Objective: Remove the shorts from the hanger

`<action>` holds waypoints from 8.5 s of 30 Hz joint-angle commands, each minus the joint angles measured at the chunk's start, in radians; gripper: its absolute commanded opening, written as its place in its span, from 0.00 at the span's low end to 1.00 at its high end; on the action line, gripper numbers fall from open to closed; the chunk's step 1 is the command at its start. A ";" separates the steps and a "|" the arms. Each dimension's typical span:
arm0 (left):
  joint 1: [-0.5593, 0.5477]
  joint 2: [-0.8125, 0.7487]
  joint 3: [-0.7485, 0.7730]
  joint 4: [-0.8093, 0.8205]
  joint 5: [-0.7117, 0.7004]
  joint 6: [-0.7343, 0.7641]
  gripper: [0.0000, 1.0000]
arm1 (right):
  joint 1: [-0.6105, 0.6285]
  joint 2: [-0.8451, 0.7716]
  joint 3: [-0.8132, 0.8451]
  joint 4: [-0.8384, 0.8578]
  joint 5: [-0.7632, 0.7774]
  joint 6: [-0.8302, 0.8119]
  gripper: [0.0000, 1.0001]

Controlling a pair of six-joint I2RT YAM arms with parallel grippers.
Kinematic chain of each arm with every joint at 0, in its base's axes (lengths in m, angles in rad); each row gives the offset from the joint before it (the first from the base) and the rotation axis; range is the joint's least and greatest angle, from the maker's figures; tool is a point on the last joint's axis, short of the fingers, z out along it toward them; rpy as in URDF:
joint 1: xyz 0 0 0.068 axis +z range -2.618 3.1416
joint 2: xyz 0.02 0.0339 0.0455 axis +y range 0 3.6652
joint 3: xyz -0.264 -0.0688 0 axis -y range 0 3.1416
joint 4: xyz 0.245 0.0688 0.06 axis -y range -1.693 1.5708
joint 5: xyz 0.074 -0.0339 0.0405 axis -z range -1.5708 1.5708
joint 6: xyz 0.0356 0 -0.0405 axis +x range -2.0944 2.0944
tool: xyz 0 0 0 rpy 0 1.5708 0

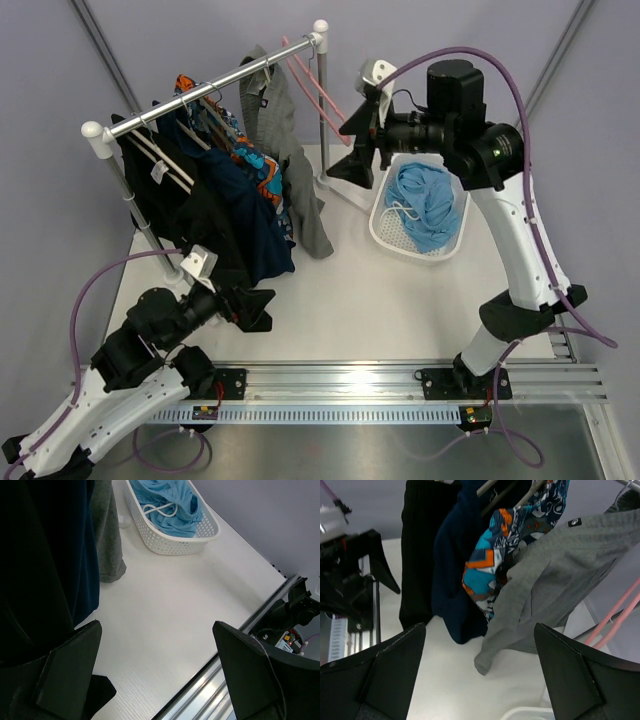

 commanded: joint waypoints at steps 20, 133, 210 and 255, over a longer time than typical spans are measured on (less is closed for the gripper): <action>-0.002 -0.050 -0.007 0.106 -0.048 -0.039 0.99 | 0.258 0.450 0.215 0.510 0.968 0.521 0.85; -0.249 0.739 0.098 0.566 0.120 0.527 0.36 | -0.064 -0.432 -0.775 -0.383 -0.134 -0.612 0.00; -0.177 0.427 0.135 -0.109 0.284 0.016 0.00 | -0.269 -0.130 -0.588 0.358 0.486 0.021 0.00; -0.153 0.437 0.259 -0.244 0.245 -0.113 0.00 | -0.486 -0.066 -0.503 0.271 0.419 -0.210 0.00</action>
